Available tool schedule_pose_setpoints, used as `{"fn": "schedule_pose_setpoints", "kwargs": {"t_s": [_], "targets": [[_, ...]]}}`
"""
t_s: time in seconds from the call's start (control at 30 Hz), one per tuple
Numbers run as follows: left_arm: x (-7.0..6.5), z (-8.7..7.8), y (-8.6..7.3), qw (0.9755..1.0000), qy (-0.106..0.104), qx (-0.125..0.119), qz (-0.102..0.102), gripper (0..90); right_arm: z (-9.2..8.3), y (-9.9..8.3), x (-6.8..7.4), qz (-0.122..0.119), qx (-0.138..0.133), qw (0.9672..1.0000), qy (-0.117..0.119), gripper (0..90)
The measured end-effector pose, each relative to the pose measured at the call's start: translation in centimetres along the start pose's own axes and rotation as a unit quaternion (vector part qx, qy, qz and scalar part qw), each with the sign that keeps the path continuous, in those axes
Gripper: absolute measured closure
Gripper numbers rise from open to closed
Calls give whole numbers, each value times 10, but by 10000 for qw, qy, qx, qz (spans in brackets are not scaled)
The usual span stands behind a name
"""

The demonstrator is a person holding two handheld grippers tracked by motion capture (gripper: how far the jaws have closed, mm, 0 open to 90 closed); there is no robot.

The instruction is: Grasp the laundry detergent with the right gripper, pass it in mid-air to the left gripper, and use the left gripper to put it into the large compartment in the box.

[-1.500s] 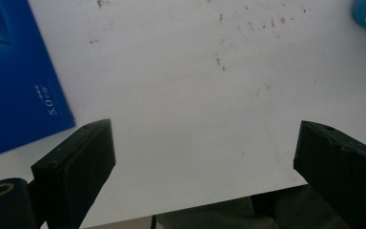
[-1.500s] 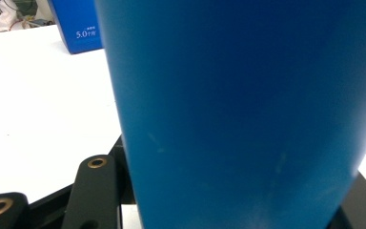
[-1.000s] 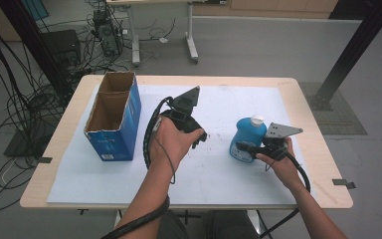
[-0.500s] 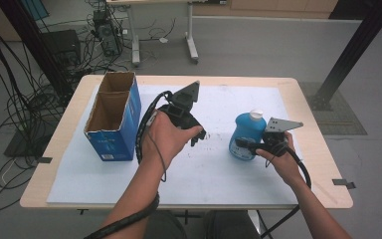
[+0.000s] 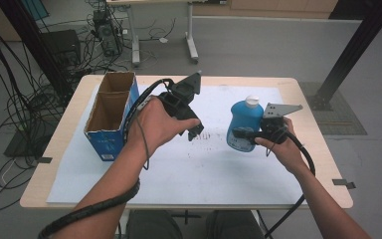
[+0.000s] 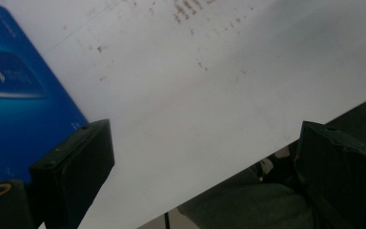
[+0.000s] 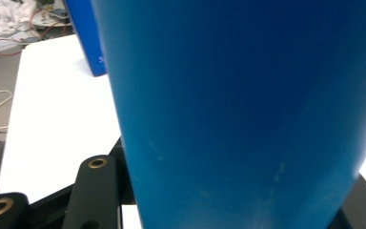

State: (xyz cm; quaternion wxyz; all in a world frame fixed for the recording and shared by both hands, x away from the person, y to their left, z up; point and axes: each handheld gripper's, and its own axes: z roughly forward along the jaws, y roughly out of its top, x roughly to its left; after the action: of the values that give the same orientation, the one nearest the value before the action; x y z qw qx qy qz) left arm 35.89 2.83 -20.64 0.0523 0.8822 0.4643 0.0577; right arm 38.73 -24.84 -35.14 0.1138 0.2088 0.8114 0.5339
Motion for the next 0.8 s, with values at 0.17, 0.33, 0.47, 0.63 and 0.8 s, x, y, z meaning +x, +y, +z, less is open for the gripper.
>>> {"fn": "schedule_pose_setpoints", "kwargs": {"t_s": [0.17,0.33,0.47,0.63,0.8], "targets": [[4,-7,2,9991,-48,3,428,60,8,14,0,-14,59,9999,141,441],[12,-15,6,9965,-103,108,820,60,19,27,1,-52,69,9994,346,442],[19,-21,9,9936,-198,92,1104,60,33,38,2,-96,113,9983,562,442],[28,-27,15,9899,-111,94,1408,61,47,46,4,-65,81,9969,785,441],[36,-39,19,9849,-40,-16,1729,61,60,56,7,-153,201,9951,955,441]]}}
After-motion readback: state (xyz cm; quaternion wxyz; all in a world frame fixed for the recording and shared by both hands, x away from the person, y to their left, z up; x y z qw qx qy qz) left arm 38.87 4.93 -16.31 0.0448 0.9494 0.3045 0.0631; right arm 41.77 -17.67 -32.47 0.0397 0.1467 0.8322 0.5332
